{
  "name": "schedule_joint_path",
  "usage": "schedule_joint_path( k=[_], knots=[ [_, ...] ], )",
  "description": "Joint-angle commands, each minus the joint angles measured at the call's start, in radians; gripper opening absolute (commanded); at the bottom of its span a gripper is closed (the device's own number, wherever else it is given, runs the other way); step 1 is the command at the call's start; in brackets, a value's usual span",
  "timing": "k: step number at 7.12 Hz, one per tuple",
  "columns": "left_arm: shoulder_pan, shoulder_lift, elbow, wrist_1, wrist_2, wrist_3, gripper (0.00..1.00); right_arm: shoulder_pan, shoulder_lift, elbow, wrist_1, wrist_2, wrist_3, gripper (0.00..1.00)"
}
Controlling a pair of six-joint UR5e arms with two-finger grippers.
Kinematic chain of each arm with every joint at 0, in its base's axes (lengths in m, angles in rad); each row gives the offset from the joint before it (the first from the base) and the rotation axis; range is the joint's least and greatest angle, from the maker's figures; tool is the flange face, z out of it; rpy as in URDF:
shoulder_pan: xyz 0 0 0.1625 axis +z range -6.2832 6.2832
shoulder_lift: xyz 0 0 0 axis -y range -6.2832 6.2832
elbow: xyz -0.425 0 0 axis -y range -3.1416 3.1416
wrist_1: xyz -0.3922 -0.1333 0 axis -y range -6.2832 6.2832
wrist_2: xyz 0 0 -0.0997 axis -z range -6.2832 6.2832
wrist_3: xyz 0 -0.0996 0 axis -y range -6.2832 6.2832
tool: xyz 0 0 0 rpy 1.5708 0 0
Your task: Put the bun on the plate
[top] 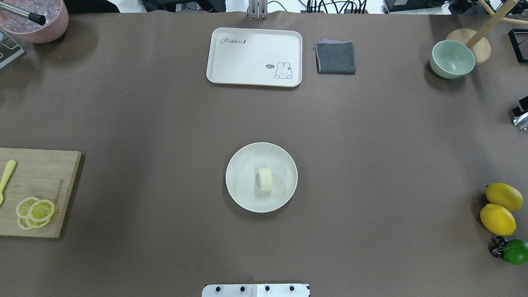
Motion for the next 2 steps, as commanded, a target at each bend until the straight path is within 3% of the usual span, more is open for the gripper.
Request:
schedule_joint_path(
  k=[1,2],
  knots=[
    [0.000,0.000,-0.006,-0.001,0.003,0.001,0.98,0.000,0.001,0.000,0.000,0.000,0.002,1.00],
    [0.000,0.000,-0.006,-0.001,0.003,0.001,0.98,0.000,0.003,-0.001,0.000,0.000,0.002,1.00]
  ],
)
